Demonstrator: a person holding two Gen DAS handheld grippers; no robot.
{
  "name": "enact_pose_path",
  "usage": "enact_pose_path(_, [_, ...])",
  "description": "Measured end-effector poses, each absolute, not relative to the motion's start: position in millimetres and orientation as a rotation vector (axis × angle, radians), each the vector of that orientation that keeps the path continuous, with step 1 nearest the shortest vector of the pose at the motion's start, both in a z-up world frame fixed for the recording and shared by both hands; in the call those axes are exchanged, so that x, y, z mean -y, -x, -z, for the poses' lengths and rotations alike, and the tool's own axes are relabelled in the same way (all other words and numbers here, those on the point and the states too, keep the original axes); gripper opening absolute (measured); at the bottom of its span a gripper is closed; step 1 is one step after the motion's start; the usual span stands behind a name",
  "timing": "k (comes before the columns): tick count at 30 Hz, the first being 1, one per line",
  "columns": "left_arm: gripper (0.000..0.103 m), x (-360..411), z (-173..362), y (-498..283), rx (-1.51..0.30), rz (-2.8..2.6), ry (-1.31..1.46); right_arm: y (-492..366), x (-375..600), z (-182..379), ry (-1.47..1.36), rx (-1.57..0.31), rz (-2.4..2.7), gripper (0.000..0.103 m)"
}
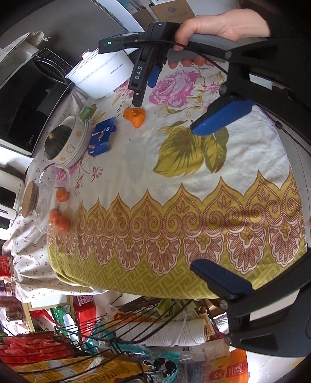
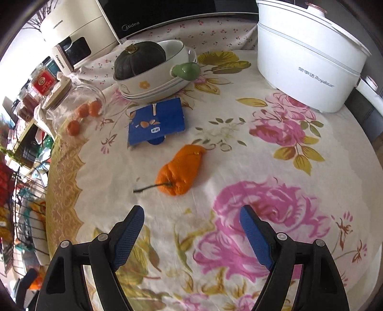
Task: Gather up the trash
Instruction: 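Grasp the orange pepper by its stem with the right tool, then grasp the blue snack packet with the left tool while the right holds the pepper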
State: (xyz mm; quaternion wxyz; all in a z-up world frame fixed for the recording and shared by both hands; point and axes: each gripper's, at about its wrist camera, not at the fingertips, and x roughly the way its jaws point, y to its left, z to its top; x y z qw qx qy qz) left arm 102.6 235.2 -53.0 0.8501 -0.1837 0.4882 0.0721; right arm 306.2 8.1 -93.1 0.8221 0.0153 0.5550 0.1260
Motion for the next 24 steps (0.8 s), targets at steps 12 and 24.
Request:
enact_pose_path(12, [0.102,-229,57,-112,-1.046,-0.187,0.315,-335,-34,126,-0.026,-1.131,-0.25,0.059])
enact_pose_path(24, [0.102,-186,67,-143,-1.011,-0.136,0.169,-299,31,104,0.04,-1.132,-0.357,0.034])
